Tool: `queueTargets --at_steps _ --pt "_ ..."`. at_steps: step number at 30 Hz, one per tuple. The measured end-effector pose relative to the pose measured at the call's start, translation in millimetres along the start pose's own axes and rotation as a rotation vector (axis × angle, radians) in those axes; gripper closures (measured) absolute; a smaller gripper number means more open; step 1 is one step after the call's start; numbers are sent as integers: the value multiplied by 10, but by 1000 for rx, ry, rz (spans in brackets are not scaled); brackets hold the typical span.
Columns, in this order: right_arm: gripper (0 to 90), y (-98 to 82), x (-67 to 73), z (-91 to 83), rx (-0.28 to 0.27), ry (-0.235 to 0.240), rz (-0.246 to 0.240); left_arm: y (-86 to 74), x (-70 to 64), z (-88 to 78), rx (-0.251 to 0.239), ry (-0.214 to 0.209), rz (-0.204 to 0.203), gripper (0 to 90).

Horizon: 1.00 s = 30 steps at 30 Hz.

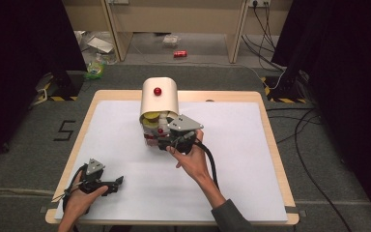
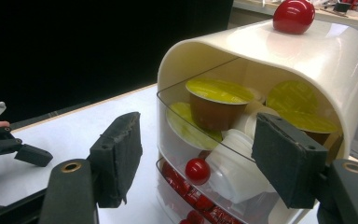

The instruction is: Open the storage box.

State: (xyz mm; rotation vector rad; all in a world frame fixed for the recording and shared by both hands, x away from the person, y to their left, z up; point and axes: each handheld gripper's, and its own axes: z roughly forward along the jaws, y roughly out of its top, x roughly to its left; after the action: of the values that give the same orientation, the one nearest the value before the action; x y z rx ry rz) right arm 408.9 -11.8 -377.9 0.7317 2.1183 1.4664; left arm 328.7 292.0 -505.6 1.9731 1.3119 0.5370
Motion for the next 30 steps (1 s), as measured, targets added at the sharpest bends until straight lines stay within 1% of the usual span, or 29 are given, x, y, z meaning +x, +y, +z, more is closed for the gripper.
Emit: queueTargets --at_steps 4,6,9,14,19,20,22,23,26,30 --pt "333 -15 -21 45 3 2 0 0 -1 0 0 0 -1 77" --pt "336 -26 -35 67 13 1 -8 0 -1 0 -1 0 0 77" --pt "337 -38 -46 90 18 -4 -1 0 0 0 0 0 0 78" --pt "340 -37 -47 79 24 -2 -8 -1 -1 0 0 0 0 77" --pt "343 -32 -47 65 33 2 3 -1 -1 0 0 0 0 78" --pt "345 -28 -53 67 34 3 -6 0 0 0 0 0 0 77" --pt "364 -21 -64 67 36 6 7 0 -1 1 0 0 -1 77" --pt "369 -20 -68 68 37 4 10 0 -1 0 0 0 -1 78" --pt "368 -23 -83 80 42 -7 -5 0 -1 0 0 0 0 78" --pt "365 -28 -89 96 45 -14 -5 -1 -1 0 0 0 0 77"
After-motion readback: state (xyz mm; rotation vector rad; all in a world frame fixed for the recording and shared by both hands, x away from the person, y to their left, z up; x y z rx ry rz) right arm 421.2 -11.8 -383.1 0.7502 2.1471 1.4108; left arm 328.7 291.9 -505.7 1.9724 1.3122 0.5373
